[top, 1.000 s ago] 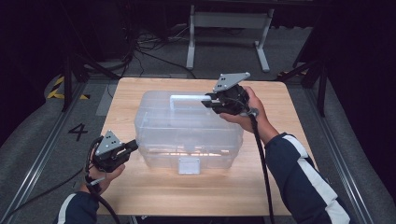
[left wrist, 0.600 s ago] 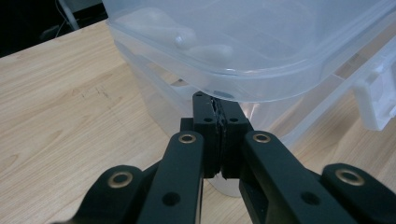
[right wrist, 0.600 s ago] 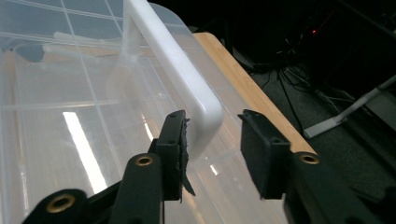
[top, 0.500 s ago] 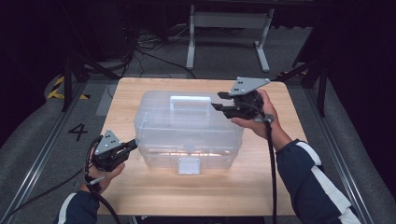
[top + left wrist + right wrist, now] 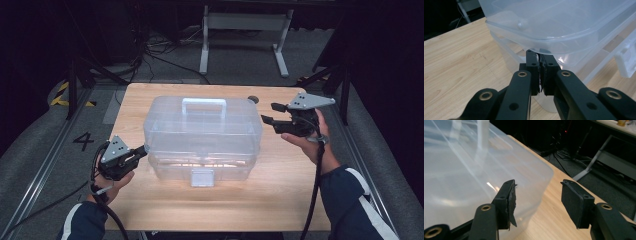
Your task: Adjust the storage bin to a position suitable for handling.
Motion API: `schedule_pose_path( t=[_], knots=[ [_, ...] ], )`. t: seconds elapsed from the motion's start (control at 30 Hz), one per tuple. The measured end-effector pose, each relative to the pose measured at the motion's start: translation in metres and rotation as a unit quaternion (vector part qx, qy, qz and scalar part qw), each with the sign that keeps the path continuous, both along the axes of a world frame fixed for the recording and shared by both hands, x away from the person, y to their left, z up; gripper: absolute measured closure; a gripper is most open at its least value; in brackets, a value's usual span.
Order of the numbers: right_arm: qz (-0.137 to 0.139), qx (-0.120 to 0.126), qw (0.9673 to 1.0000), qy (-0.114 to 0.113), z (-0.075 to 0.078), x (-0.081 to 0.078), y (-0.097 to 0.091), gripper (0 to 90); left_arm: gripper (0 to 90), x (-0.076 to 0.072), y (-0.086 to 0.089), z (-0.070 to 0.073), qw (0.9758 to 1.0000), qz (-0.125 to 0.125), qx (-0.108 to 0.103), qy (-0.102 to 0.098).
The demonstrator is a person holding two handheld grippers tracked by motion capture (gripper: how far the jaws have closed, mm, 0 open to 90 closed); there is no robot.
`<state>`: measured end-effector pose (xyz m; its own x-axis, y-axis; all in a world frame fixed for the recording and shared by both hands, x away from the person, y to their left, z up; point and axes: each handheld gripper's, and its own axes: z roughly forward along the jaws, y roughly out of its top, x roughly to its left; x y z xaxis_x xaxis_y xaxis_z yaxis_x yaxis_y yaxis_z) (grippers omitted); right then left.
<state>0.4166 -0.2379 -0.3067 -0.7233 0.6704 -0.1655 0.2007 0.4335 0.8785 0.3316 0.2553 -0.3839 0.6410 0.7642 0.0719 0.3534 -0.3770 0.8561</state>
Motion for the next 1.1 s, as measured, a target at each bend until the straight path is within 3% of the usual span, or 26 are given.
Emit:
schedule_pose_path(
  t=[0.1,0.3,0.5,1.0,1.1],
  knots=[
    [-0.007,-0.005,1.0,0.003,-0.01,-0.003,-0.01,44.6,86.6,0.001,0.0,0.001,1.0,0.001,0.0,-0.002],
    [-0.005,0.014,0.9999,0.007,-0.041,-0.012,-0.029,43.2,86.8,0.002,-0.001,0.006,1.0,0.002,-0.001,-0.008],
    [-0.002,0.018,0.9998,0.008,-0.066,-0.02,-0.034,42.5,86.8,0.005,0.0,0.012,0.9999,0.001,-0.002,-0.011],
    [0.019,0.017,0.9996,-0.016,-0.078,-0.031,-0.01,42.2,88.0,0.017,0.0,0.018,0.9998,-0.014,-0.005,-0.015],
    [0.022,0.023,0.9991,-0.03,-0.077,-0.031,0.0,43.6,88.3,0.019,0.002,0.018,0.9997,-0.018,-0.007,-0.017]
  ],
)
